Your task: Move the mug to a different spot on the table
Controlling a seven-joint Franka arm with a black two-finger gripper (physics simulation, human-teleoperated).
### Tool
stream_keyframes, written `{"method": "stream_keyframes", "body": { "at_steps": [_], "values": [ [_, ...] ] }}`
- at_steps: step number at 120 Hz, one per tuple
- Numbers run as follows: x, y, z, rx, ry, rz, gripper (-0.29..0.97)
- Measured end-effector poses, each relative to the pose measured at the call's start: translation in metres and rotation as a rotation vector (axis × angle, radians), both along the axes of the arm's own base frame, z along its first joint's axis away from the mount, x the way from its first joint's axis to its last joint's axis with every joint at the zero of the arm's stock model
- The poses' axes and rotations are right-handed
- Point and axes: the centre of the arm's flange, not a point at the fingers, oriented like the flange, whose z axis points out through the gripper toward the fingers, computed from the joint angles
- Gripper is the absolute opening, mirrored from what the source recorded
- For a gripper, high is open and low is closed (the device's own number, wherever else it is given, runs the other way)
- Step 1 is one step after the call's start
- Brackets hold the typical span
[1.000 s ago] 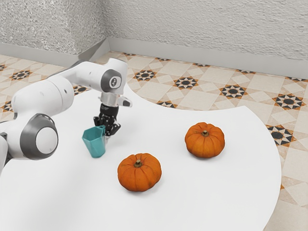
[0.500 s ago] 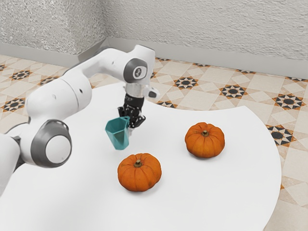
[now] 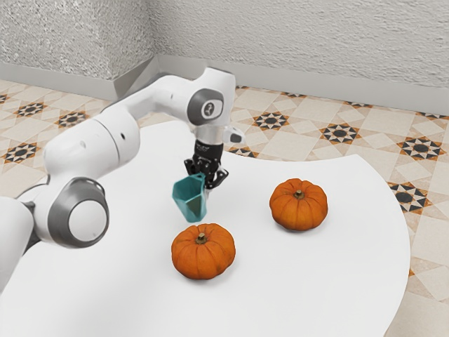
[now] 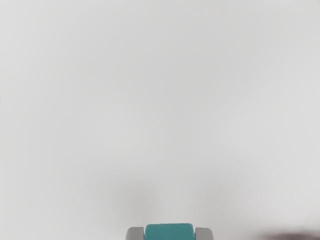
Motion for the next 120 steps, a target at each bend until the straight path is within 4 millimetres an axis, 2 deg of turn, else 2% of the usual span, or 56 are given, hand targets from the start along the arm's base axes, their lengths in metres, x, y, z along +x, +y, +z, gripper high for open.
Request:
{"method": "stream_keyframes", "body": {
  "at_steps": [31, 80, 102, 120],
  "values": [
    [0.004, 0.006, -0.021, 0.011, -0.013, 0.068, -0.08],
    [0.009, 0.011, -0.037, 0.017, -0.038, 0.129, -0.04],
    [0.01, 0.009, -0.041, 0.014, -0.045, 0.145, 0.06],
    [0.013, 0.008, -0.043, 0.007, -0.064, 0.15, 0.2]
  ]
}}
